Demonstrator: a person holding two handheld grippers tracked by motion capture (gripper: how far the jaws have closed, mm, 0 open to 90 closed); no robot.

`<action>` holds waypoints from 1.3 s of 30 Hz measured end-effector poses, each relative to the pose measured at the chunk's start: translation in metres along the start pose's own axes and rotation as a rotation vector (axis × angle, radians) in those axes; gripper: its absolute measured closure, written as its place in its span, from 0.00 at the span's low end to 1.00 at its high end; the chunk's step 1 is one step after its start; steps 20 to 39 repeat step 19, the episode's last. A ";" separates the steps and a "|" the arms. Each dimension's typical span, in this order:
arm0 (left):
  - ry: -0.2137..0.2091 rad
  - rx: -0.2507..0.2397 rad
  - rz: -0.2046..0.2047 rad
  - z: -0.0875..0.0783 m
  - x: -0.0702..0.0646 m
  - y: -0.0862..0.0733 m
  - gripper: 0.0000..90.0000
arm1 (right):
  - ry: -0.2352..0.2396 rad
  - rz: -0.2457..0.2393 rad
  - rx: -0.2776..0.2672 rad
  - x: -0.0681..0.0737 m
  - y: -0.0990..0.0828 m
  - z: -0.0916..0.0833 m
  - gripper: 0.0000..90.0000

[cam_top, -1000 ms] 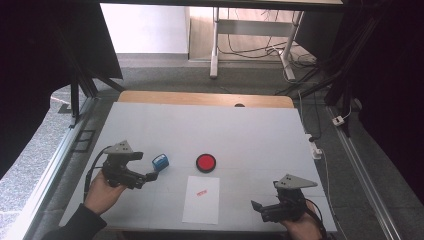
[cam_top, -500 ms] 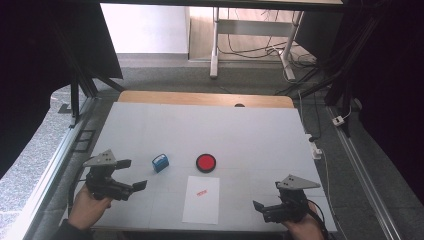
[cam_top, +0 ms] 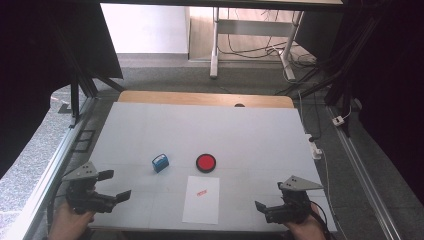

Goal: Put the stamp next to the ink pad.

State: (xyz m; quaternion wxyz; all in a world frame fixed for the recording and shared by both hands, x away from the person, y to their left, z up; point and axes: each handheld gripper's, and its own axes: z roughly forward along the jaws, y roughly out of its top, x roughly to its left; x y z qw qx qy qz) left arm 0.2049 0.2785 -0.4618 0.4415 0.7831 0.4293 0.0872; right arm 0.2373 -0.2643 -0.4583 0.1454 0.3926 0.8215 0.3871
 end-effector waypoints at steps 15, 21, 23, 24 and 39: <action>0.109 0.075 -0.004 -0.007 0.002 -0.025 0.00 | -0.011 -0.009 -0.006 0.002 -0.001 -0.001 0.00; 0.099 0.076 -0.012 -0.006 0.003 -0.024 0.00 | -0.013 -0.009 -0.004 0.002 -0.001 -0.002 0.00; 0.099 0.076 -0.012 -0.006 0.003 -0.024 0.00 | -0.013 -0.009 -0.004 0.002 -0.001 -0.002 0.00; 0.099 0.076 -0.012 -0.006 0.003 -0.024 0.00 | -0.013 -0.009 -0.004 0.002 -0.001 -0.002 0.00; 0.099 0.076 -0.012 -0.006 0.003 -0.024 0.00 | -0.013 -0.009 -0.004 0.002 -0.001 -0.002 0.00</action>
